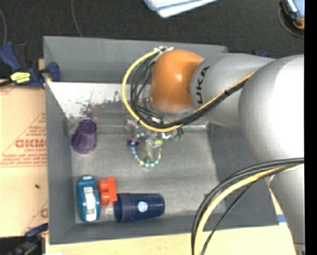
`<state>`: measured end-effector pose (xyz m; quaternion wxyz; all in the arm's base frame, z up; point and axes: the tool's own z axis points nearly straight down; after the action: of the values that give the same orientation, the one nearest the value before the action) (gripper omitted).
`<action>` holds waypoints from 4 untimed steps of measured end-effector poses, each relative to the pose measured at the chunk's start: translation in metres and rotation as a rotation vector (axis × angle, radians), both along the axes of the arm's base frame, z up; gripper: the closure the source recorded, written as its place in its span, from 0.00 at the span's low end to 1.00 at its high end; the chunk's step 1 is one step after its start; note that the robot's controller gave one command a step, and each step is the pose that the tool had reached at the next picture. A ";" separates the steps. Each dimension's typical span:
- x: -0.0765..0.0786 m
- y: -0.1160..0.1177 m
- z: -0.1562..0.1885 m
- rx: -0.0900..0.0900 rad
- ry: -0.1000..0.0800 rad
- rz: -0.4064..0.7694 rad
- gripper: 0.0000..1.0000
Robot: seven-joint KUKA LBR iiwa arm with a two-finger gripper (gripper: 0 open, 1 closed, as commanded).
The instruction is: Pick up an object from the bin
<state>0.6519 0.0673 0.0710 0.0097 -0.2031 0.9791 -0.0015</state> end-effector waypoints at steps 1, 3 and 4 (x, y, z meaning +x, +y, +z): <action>-0.009 0.041 0.000 -0.003 -0.005 0.351 1.00; -0.011 0.041 0.004 -0.002 -0.002 0.350 1.00; -0.012 0.040 0.022 -0.003 0.002 0.349 1.00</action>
Offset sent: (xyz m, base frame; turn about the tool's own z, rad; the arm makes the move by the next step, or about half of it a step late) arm 0.0000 0.0000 0.0000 0.0000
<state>0.6400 0.1076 0.0934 0.0086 -0.3702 0.9289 -0.0008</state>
